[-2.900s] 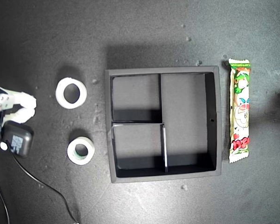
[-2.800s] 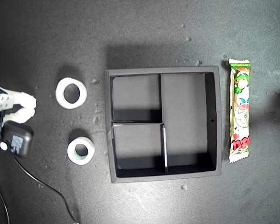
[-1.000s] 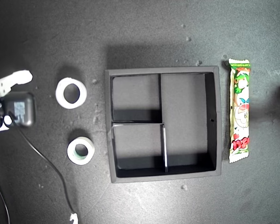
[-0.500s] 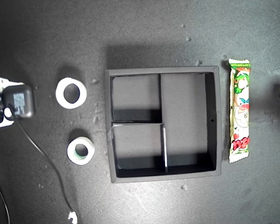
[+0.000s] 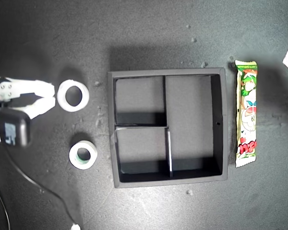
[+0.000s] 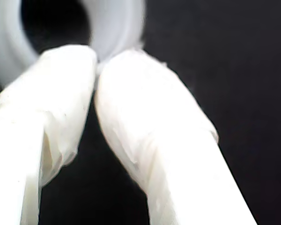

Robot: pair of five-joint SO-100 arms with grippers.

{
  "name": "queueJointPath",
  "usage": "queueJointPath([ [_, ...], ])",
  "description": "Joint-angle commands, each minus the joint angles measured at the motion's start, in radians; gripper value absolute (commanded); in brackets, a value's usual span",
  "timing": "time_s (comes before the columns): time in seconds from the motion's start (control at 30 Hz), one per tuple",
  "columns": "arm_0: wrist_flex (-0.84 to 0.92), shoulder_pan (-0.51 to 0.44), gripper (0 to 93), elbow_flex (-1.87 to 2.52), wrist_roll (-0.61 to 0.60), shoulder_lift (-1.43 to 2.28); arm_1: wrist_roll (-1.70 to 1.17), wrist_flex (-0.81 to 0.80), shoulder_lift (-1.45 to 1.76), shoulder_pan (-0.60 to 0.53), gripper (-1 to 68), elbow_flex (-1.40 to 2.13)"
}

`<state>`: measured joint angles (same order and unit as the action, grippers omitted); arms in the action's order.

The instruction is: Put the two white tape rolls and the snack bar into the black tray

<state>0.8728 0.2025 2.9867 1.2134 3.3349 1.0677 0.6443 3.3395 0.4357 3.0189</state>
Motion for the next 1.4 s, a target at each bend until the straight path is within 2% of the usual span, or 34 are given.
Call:
queueJointPath([
  [0.0,-0.034,0.044,0.2,-0.149,-0.143,0.011,-0.077,-0.017,-0.017,0.006,-0.5,-0.146],
  [0.07,0.020,0.035,1.0,-0.285,-0.193,-0.120,-0.109,0.020,-0.100,-0.003,0.7,-0.258],
  [0.17,0.087,-0.006,4.7,-0.491,-0.236,-0.373,-0.163,0.069,-0.426,-0.029,6.5,-0.515],
  [0.3,0.247,-0.095,11.4,-0.775,-0.262,-0.761,-0.264,0.328,-0.942,-0.089,9.6,-0.997],
  [0.37,0.285,-0.143,11.6,-0.848,-0.264,-0.902,-0.319,0.465,-1.126,-0.127,11.9,-1.175],
  [0.47,0.331,-0.173,11.8,-0.896,-0.247,-1.052,-0.385,0.644,-1.333,-0.196,17.2,-1.342],
  [0.57,0.330,-0.207,12.1,-0.904,-0.241,-1.158,-0.436,0.726,-1.462,-0.282,19.6,-1.399],
  [0.7,0.305,-0.242,12.2,-0.887,-0.209,-1.267,-0.448,0.716,-1.500,-0.362,19.0,-1.331],
  [0.87,0.169,-0.256,12.1,-0.811,-0.199,-1.285,-0.485,0.621,-1.500,-0.453,18.8,-1.262],
  [1.07,0.098,-0.258,12.4,-0.804,-0.212,-1.336,-0.489,0.557,-1.503,-0.506,20.1,-1.224],
  [1.37,0.066,-0.195,12.8,-0.862,-0.261,-1.517,-0.477,0.463,-1.514,-0.561,19.5,-1.161],
])
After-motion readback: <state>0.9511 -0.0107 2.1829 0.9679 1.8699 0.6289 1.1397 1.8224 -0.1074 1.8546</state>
